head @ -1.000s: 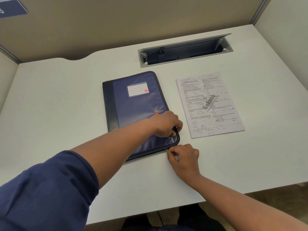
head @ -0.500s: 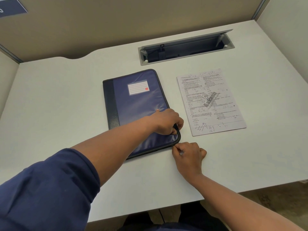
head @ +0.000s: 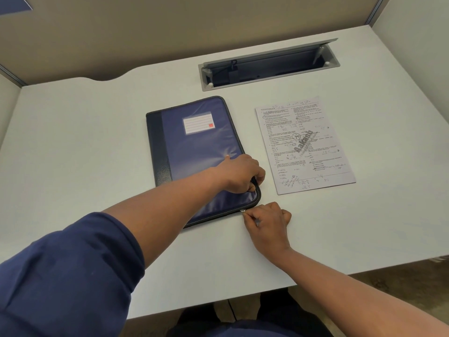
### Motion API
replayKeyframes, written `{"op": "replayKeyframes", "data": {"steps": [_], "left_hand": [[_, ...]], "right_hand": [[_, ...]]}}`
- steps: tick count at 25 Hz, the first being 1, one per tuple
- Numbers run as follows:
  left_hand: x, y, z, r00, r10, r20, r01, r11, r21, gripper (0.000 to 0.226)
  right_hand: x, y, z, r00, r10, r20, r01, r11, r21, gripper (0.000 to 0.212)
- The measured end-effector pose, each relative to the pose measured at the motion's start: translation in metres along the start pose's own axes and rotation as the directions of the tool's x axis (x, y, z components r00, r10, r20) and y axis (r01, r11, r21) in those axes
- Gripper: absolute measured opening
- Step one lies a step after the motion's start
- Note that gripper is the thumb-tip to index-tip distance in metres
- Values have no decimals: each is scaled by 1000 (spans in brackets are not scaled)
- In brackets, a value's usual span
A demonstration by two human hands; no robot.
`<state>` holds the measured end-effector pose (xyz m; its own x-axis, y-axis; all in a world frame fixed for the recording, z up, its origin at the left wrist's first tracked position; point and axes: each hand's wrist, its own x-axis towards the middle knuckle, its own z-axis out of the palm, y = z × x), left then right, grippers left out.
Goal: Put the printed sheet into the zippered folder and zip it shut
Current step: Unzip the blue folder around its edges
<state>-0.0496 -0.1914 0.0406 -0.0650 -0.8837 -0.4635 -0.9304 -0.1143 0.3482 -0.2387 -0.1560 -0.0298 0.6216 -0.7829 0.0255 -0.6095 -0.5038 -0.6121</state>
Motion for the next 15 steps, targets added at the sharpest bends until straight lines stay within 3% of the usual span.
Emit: {"op": "replayKeyframes", "data": {"steps": [9, 12, 15], "left_hand": [[-4, -5, 2, 1000, 23, -14, -23, 999, -30, 23], [-20, -11, 13, 990, 39, -133, -45, 998, -43, 37], [-45, -16, 34, 948, -34, -316, -25, 983, -182, 39]], "right_hand": [[4, 0, 3, 998, -22, 61, 24, 1000, -19, 19], [5, 1, 3, 997, -4, 74, 6, 999, -34, 15], [7, 5, -1, 995, -2, 95, 5, 1000, -26, 20]]}}
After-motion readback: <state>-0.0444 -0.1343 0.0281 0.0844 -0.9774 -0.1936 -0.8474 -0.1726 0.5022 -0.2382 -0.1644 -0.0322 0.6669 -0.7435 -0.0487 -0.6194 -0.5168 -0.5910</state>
